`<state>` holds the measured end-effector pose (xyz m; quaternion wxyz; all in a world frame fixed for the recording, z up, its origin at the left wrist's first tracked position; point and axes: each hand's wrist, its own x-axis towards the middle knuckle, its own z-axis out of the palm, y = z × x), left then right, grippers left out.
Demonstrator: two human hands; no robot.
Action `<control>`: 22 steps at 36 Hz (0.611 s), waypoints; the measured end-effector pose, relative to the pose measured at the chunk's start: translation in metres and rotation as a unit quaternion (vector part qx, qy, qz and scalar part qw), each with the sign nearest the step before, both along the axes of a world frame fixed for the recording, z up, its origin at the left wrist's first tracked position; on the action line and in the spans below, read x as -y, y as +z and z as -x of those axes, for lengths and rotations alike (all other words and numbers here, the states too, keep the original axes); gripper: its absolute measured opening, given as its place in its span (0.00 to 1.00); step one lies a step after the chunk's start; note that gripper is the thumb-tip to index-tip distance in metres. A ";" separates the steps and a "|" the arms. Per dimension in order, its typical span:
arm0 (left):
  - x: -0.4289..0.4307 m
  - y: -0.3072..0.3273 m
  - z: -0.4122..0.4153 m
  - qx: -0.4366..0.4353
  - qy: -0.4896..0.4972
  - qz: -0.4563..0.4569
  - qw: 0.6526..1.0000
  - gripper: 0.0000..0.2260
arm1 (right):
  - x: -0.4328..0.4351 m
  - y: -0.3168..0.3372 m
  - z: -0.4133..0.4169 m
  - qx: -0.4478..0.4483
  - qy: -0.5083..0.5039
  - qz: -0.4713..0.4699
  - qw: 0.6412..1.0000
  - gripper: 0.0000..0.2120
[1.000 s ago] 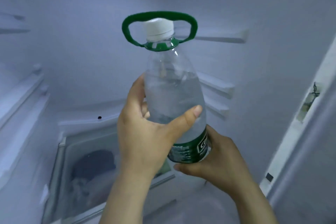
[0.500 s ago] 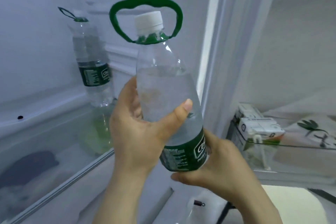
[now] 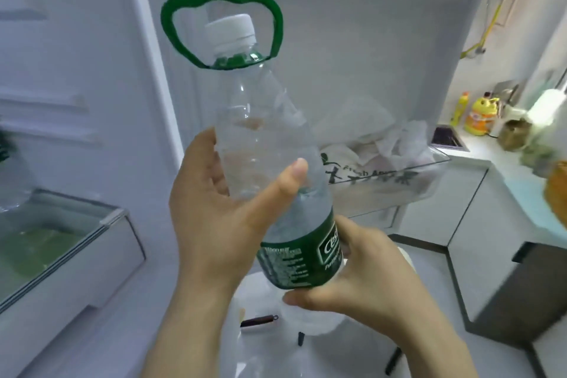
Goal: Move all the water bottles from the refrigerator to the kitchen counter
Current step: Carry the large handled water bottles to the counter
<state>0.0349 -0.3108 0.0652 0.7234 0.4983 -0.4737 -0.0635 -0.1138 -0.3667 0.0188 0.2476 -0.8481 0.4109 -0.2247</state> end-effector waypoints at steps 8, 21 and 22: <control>0.022 -0.003 0.089 0.031 -0.071 -0.029 0.997 0.26 | 0.003 -0.009 0.098 0.039 -0.055 -0.018 0.998 0.31; 0.064 -0.017 0.206 0.012 -0.244 -0.067 0.967 0.30 | -0.008 -0.022 0.215 0.043 -0.223 -0.041 0.973 0.29; 0.070 -0.018 0.215 0.010 -0.262 -0.071 0.962 0.30 | -0.008 -0.023 0.224 0.042 -0.241 -0.045 0.969 0.30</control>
